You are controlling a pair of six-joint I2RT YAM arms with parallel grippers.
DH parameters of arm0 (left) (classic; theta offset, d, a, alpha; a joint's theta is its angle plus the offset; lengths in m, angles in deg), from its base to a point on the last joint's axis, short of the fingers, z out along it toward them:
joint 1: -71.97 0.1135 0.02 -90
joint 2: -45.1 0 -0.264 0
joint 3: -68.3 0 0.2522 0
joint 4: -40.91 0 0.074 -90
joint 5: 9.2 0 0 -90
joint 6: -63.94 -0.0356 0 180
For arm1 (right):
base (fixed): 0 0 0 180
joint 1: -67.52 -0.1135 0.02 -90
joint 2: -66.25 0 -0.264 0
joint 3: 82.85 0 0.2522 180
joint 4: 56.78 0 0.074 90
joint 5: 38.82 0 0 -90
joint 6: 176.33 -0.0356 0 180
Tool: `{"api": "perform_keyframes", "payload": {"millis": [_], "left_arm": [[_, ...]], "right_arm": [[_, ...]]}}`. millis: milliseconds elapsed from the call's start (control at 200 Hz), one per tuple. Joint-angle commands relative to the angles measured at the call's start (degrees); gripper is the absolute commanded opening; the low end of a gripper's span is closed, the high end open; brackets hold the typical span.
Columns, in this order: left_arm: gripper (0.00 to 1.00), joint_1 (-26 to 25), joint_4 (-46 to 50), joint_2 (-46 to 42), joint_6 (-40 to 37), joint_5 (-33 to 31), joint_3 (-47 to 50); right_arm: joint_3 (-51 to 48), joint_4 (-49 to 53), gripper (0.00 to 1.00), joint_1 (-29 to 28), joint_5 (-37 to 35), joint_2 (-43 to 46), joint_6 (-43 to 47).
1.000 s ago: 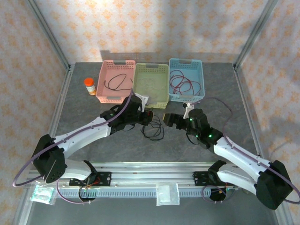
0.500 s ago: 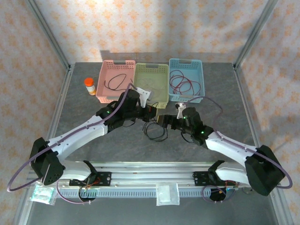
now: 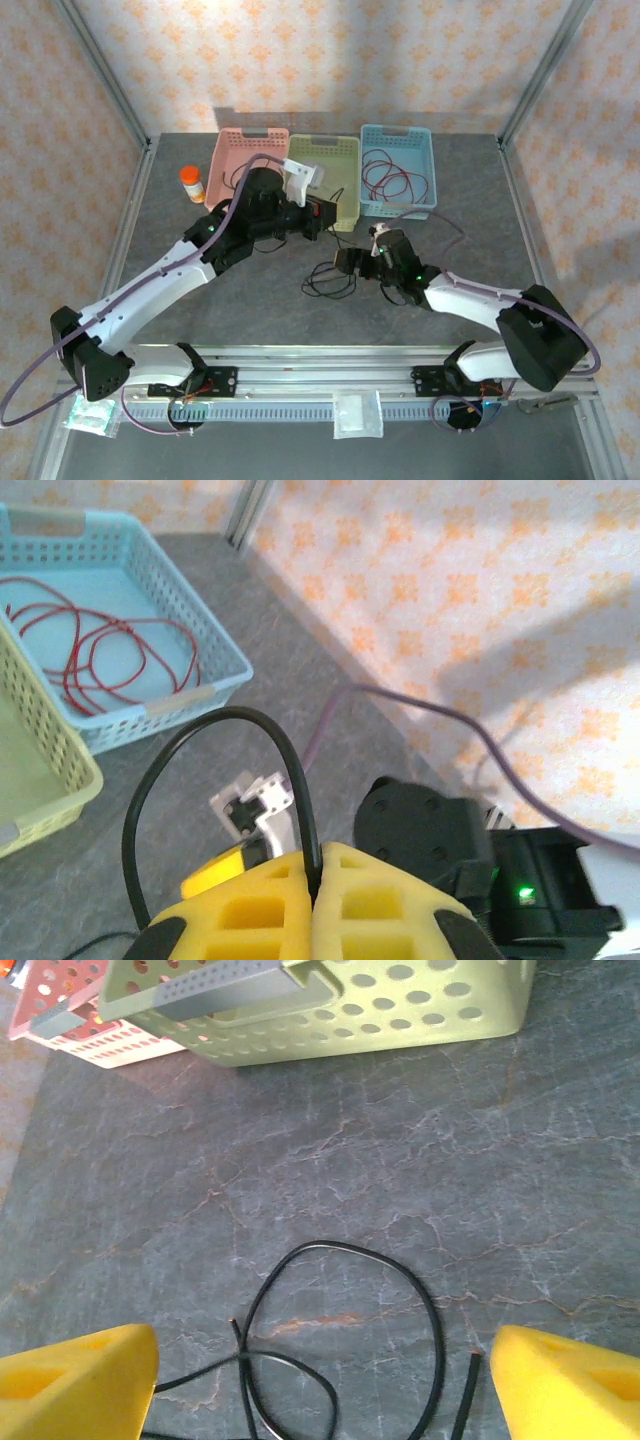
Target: Untangle the cables
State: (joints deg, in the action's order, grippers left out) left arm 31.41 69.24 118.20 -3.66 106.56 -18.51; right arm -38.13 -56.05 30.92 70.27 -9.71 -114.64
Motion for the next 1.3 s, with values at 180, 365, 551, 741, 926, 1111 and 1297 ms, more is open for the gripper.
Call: {"api": "perform_keyframes", "payload": {"millis": [180, 365, 551, 741, 926, 1111, 1297], "left_arm": [[0.0, 1.6, 0.6, -2.8, 0.4, -0.1, -6.8], [0.0, 6.2, -2.6, -4.9, 3.4, 1.9, -8.4], [0.0, 10.8, -2.7, -5.1, 4.0, 3.2, -9.9], [0.0, 13.2, 3.7, -2.6, 1.2, -2.4, -12.9], [0.0, 15.4, 8.1, -0.1, -0.9, -12.3, -13.6], [0.0, 19.9, 6.1, 1.9, -1.4, -15.1, -10.8], [0.0, 23.4, 4.3, 5.2, -1.5, -17.6, -9.6]], "right_arm": [[2.0, 4.3, 0.85, -0.3, -6.3, -0.8, -1.9], [1.8, 4.4, 0.85, -0.4, -6.8, -0.8, -2.3], [1.9, 4.9, 0.85, -0.3, -7.1, -0.5, -2.3], [2.5, 5.5, 0.85, -0.4, -7.6, 3.3, -0.4], [5.2, 6.8, 0.86, -2.8, -10.7, 9.6, 3.8], [9.8, 7.4, 0.86, -6.8, -13.8, 12.2, 8.3], [14.5, 5.8, 0.87, -10.4, -15.7, 11.8, 12.2]]}}
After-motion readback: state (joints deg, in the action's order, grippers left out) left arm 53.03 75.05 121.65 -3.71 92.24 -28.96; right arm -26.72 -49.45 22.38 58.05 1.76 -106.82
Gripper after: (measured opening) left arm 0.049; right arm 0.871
